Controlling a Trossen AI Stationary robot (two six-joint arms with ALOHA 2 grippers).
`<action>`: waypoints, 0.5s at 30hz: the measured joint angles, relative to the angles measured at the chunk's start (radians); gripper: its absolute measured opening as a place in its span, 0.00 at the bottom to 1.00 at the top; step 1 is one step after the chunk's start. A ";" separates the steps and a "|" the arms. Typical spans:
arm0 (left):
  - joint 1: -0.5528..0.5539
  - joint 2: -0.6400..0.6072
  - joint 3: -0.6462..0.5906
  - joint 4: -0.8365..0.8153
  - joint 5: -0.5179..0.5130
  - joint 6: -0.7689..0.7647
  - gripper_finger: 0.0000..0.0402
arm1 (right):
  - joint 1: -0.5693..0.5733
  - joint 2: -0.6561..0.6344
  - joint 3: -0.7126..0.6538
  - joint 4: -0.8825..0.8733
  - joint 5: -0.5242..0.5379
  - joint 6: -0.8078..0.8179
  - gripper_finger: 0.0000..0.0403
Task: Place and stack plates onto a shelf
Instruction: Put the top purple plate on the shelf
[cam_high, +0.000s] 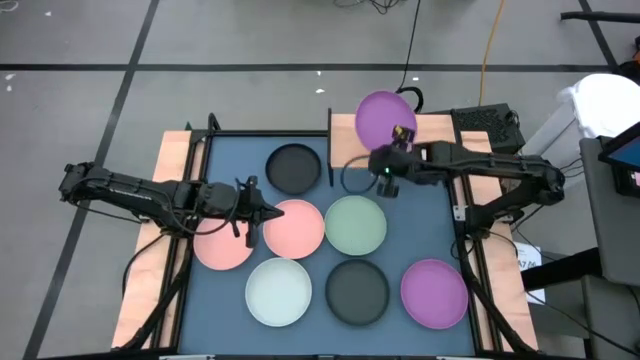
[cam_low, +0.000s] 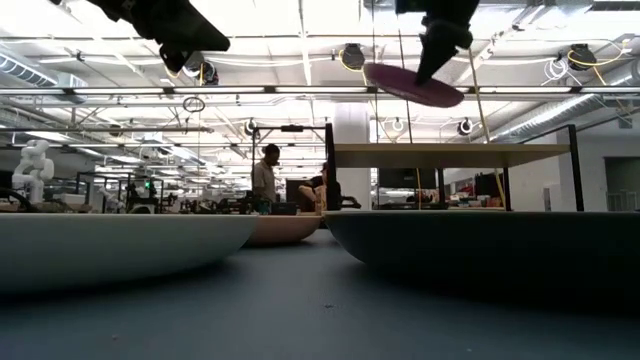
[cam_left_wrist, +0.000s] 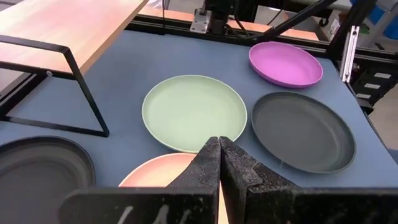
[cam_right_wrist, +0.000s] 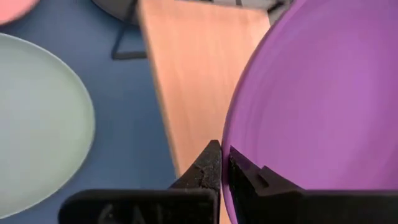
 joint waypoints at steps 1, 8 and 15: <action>0.000 0.000 0.000 0.001 0.000 0.007 0.01 | -0.025 0.000 0.000 -0.006 -0.010 0.003 0.00; 0.002 0.000 0.000 0.045 0.000 0.089 0.01 | -0.167 0.000 0.000 -0.061 -0.138 0.075 0.00; 0.053 0.000 0.000 0.120 0.001 0.121 0.01 | -0.262 0.000 0.000 -0.127 -0.219 0.133 0.00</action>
